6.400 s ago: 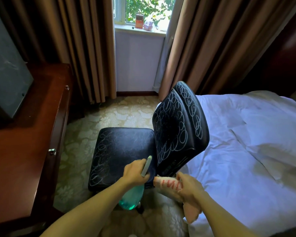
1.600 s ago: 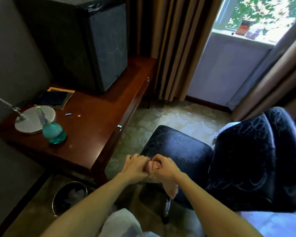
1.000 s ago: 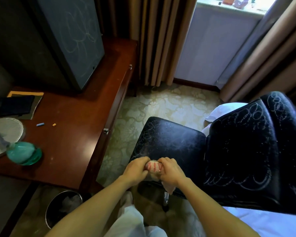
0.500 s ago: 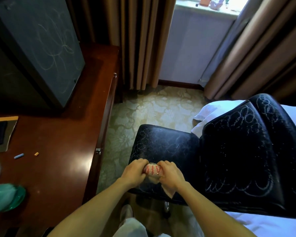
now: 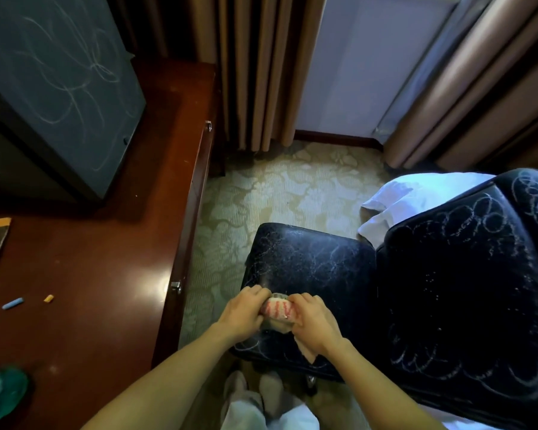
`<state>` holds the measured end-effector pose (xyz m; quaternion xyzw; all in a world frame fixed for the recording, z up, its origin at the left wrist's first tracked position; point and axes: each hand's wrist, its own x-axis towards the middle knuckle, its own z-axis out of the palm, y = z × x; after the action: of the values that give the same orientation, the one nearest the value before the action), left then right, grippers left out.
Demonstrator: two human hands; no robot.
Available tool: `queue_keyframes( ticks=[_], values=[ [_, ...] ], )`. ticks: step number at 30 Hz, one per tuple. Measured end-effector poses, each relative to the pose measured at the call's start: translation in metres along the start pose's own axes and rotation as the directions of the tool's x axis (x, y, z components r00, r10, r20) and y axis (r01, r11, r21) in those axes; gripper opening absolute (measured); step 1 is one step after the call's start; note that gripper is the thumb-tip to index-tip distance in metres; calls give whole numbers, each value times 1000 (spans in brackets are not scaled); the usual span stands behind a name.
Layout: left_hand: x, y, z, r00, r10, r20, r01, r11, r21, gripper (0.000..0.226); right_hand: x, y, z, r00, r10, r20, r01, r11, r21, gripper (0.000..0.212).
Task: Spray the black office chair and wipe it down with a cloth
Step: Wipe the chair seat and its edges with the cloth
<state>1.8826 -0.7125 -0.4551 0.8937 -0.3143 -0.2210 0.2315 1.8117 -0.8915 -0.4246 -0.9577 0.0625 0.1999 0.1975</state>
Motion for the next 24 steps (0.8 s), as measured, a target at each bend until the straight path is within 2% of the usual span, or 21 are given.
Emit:
queue_keyframes(
  ticks=[6, 12, 18, 24],
  values=[
    [32, -20, 36, 999, -22, 25, 21, 999, 35, 39, 33, 31, 25, 999, -20, 33, 20, 1000, -7, 45],
    [71, -41, 74, 991, -122, 49, 120, 992, 41, 44, 87, 67, 51, 996, -60, 73, 61, 998, -7, 46],
    [112, -59, 113, 980, -183, 77, 180, 983, 38, 49, 128, 104, 86, 997, -55, 55, 54, 998, 14, 44],
    [149, -76, 167, 961, -244, 129, 230, 967, 110, 50, 164, 140, 146, 999, -26, 39, 27, 999, -25, 49]
  ],
)
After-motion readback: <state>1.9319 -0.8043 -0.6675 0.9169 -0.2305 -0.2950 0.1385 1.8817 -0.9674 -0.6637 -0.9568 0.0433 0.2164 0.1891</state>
